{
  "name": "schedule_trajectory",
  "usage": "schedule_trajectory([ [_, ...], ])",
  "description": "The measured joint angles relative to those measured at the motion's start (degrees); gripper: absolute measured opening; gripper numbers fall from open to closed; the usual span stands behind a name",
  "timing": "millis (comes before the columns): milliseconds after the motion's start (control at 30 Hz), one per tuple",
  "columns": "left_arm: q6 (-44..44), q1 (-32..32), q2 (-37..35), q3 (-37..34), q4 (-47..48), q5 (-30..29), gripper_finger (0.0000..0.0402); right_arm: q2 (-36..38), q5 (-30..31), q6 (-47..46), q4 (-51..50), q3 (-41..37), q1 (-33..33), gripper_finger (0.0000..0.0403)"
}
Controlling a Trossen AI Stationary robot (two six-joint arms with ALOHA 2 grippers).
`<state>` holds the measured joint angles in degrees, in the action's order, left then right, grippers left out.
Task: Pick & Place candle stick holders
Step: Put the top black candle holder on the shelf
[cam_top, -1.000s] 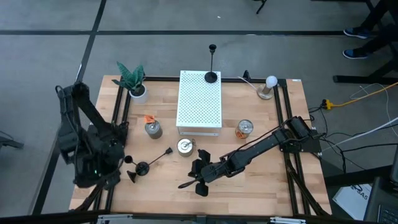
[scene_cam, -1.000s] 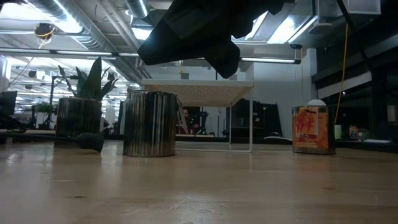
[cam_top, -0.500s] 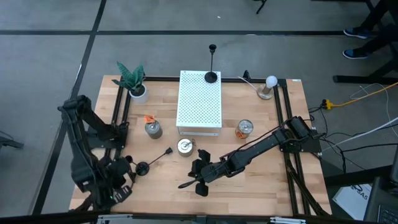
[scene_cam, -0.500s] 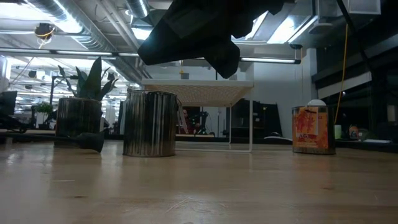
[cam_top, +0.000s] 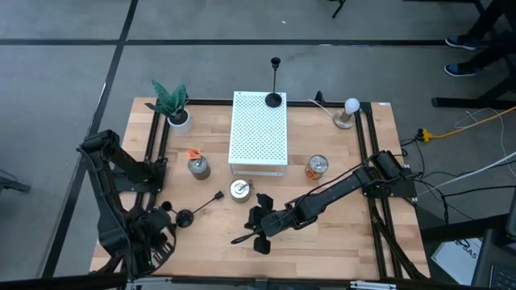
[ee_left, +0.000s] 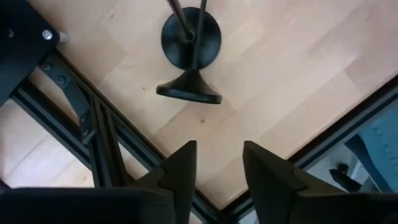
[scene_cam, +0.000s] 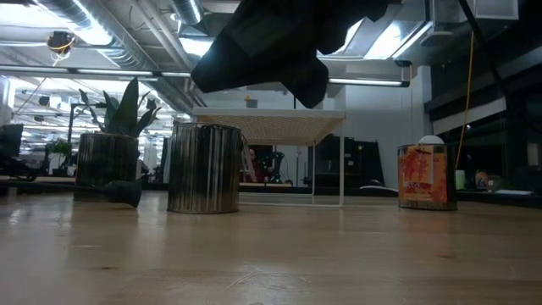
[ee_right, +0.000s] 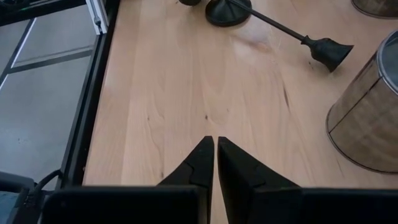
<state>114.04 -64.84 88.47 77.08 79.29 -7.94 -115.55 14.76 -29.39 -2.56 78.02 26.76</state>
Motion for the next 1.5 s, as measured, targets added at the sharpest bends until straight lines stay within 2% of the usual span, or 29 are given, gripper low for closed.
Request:
schedule_trajectory([
  [200, 0.83, 0.00, 0.00, 0.00, 0.26, -4.76, 0.0168, 0.00, 0.00, -0.03, -0.09, 0.00, -0.02, 0.0024],
  [433, 0.85, 0.00, 0.00, 0.00, 0.28, -8.17, 0.0182, 0.00, 0.00, -0.17, -0.12, 0.00, 0.00, 0.0024],
  [567, 1.01, 0.01, 0.00, 0.00, 1.60, -11.77, 0.0181, 0.00, 0.00, -0.17, -0.12, 0.00, 0.00, 0.0024],
  [833, 3.72, -0.01, 2.74, -0.04, 8.11, -11.27, 0.0170, 0.00, 0.00, -0.17, -0.12, 0.00, -0.02, 0.0024],
  [933, 2.89, -0.36, 4.74, -0.04, 8.22, -14.62, 0.0168, 0.00, 0.00, -0.17, -0.13, 0.00, -0.01, 0.0024],
  [1200, 3.65, -1.30, 10.14, -0.75, 10.41, -18.50, 0.0165, 0.00, 0.00, -0.23, -0.11, 0.00, -0.02, 0.0024],
  [1500, 9.96, -1.81, 11.45, -5.29, 11.83, -24.84, 0.0155, 0.00, 0.02, -0.35, -0.05, 0.00, -0.02, 0.0024],
])
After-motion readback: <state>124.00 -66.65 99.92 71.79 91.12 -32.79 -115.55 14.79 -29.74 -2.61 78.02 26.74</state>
